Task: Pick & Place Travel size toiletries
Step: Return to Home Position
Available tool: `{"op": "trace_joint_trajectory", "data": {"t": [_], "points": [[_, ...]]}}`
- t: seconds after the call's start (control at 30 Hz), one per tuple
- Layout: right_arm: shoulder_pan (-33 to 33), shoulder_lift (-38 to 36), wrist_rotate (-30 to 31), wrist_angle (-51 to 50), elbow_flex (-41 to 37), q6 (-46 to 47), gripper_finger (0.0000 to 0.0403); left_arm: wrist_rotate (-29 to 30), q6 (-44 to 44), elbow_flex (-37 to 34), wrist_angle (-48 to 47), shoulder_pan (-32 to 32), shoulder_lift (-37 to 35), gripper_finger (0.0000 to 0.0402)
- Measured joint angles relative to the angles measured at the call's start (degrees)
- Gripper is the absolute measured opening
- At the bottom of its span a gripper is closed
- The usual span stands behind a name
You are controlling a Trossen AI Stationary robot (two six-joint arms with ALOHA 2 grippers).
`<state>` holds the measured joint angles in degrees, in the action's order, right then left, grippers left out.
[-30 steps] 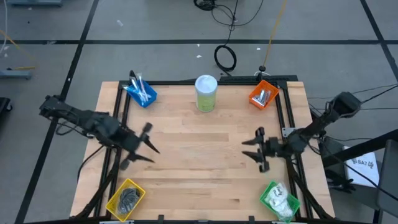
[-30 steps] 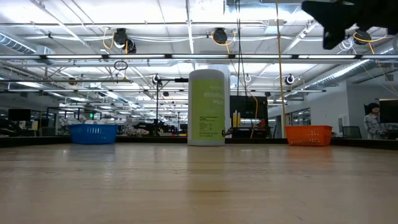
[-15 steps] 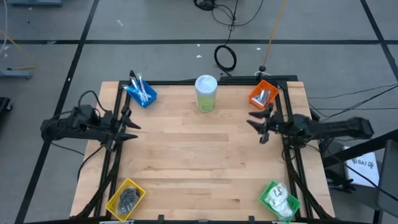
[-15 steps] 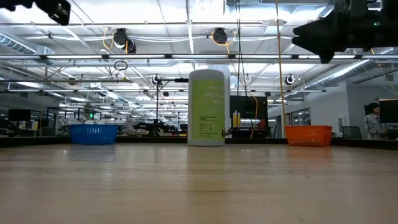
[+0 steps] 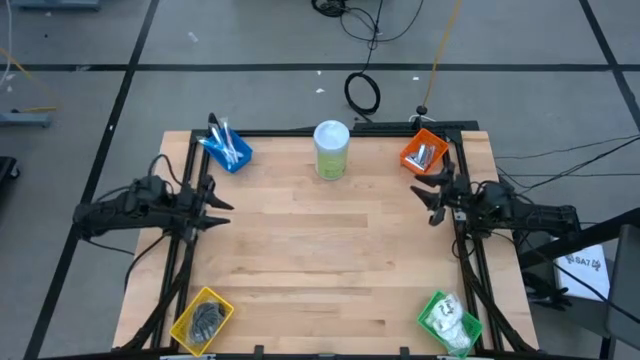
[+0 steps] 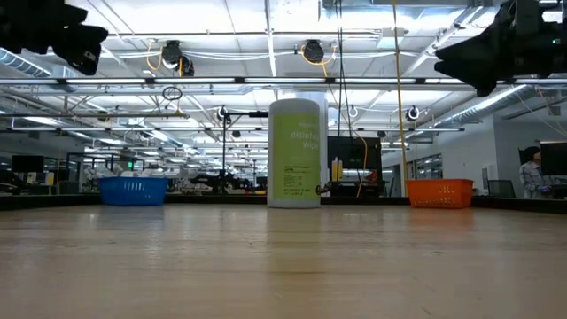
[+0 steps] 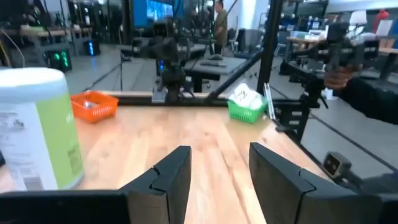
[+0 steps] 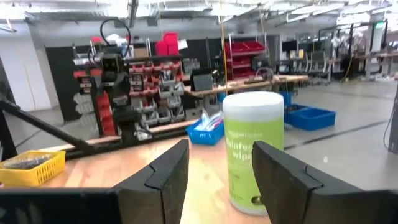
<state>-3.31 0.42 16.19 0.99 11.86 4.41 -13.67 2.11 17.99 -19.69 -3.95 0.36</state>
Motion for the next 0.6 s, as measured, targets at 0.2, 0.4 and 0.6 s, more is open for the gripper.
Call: {"op": "trace_joint_trajectory", "data": {"t": [0.2,0.4,0.6], "points": [[0.00,0.55,0.00,-2.86,-0.92,1.82,0.0164,0.18,-0.68,-6.00,6.73,-1.73,0.02,0.0159],[0.00,0.59,-0.19,1.01,-6.19,5.05,0.0164,-1.12,0.76,-11.95,13.87,-4.03,0.01,0.0159],[0.04,0.55,0.05,4.97,-10.72,4.14,0.0164,-3.28,2.83,-16.28,20.53,-5.61,0.02,0.0159]]}}
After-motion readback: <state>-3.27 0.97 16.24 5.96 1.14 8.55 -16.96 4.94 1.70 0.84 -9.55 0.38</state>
